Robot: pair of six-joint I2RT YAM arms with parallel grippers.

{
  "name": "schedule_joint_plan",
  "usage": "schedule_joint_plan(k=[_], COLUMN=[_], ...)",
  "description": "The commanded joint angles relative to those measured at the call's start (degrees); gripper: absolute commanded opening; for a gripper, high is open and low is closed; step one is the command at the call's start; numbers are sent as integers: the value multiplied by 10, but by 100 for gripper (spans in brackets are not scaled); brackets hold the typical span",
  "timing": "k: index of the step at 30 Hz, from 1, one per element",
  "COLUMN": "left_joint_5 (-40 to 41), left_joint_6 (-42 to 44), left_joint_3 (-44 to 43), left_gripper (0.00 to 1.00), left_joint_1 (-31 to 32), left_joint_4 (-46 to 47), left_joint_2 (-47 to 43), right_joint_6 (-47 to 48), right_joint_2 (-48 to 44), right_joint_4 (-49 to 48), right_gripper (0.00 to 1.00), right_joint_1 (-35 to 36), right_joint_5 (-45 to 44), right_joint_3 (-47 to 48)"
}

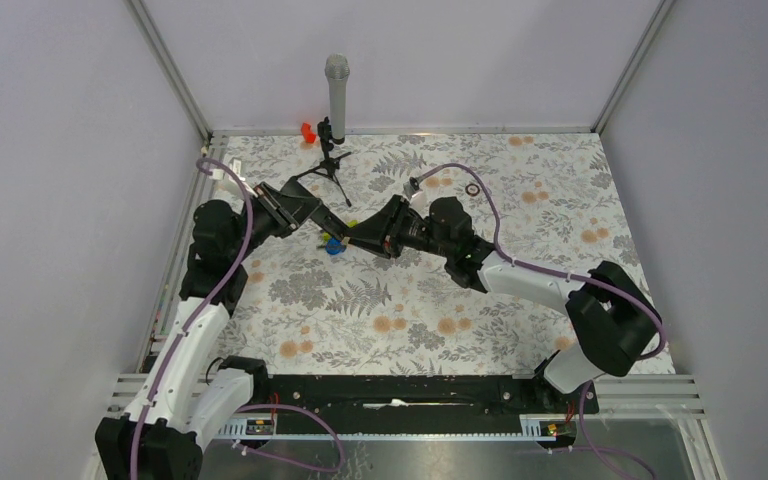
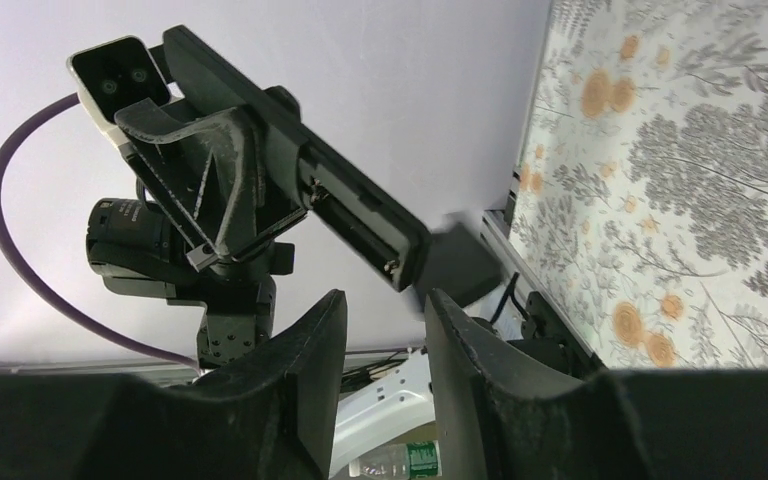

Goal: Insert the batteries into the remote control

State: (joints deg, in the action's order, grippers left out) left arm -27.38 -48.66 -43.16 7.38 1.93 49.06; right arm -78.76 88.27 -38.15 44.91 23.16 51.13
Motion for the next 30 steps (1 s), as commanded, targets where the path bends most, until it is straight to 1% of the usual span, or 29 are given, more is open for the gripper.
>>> schedule_joint_plan(k=[1,5,8,11,15,18,21,24,26,28,30], left_joint_5=[10,14,41,86,140,149,137,117,100,80,47], left_joint_6=[-35,-76,-79,-68,-43,-36,-35,-28,-23,-16,-3], left_joint_3=[54,123,156,167,149,145,145,141,136,129,119], left_gripper=[0,0,0,0,0,0,0,0,0,0,0], left_joint_1=[-1,2,5,6,6,6,6,6,5,5,5], left_joint_4=[57,120,131,107,34,22,30,33,35,41,54], left_joint_2=[16,28,33,20,-4,-19,-30,-38,-43,-44,-41], right_joint_6=[3,9,14,49,131,216,329,443,501,531,549], right_joint_2=[11,10,11,4,-31,-61,-83,-92,-87,-73,-45], right_joint_4=[-25,-16,-18,-3,27,98,213,330,386,434,476], right_gripper=[42,42,41,42,47,54,61,63,63,63,61], right_joint_1=[1,2,2,2,2,1,-2,-9,-27,-59,-86], right_joint_5=[-19,-31,-40,-45,-69,-95,-148,-238,-294,-320,-320], right_joint_3=[-18,-40,-67,-88,-119,-117,-85,-42,-20,1,27])
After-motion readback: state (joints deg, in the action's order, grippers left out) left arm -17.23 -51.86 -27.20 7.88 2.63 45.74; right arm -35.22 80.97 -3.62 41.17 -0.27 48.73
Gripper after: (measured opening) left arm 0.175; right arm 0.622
